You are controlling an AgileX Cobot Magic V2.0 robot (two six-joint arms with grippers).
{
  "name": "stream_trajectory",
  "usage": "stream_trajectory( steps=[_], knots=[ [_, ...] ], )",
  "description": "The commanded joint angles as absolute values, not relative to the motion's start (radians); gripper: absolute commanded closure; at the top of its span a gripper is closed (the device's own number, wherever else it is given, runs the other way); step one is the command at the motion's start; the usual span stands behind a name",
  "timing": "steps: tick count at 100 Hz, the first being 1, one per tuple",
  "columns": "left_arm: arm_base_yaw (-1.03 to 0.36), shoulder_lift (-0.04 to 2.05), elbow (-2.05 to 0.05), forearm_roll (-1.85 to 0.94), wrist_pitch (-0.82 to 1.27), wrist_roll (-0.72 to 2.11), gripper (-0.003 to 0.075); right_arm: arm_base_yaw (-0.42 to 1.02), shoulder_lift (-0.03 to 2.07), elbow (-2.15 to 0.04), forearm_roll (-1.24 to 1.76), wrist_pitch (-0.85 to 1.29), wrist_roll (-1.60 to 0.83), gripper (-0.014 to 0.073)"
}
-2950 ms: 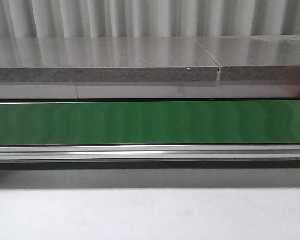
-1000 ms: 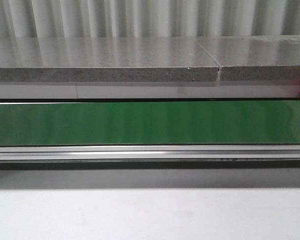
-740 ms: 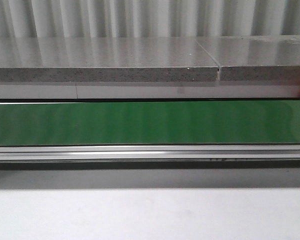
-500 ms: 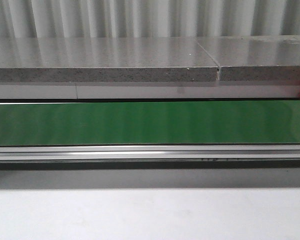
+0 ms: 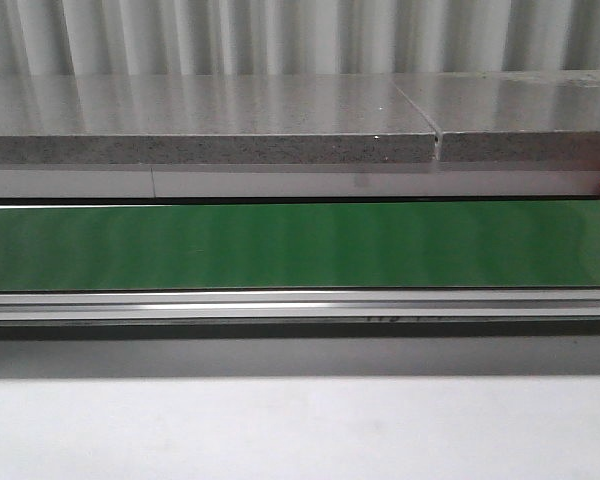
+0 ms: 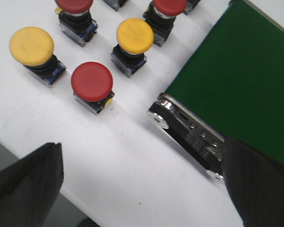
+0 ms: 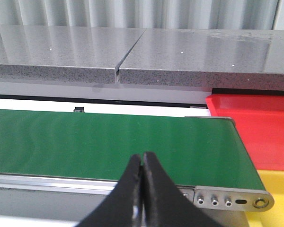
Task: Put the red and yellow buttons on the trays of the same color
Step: 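Lower the left gripper and grasp a red button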
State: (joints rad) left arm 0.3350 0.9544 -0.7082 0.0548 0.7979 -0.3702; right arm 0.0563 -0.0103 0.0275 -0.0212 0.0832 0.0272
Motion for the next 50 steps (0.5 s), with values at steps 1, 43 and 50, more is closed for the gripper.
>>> stream_trajectory(
  steps=[1,43,50],
  knots=[
    [0.367,0.997,-0.736,0.054,0.721,-0.368,0.007,0.054,-0.016,0.013,-0.023,0.007,0.025,0.066],
    [0.476,1.227,-0.736,0.054,0.627,-0.368,0.007,0.054,-0.016,0.013,-0.023,0.007,0.025,0.066],
    [0.484,1.269,-0.736,0.054,0.614,-0.368,0.007,0.054,-0.016,0.013,-0.023,0.007,0.025,0.066]
  ],
)
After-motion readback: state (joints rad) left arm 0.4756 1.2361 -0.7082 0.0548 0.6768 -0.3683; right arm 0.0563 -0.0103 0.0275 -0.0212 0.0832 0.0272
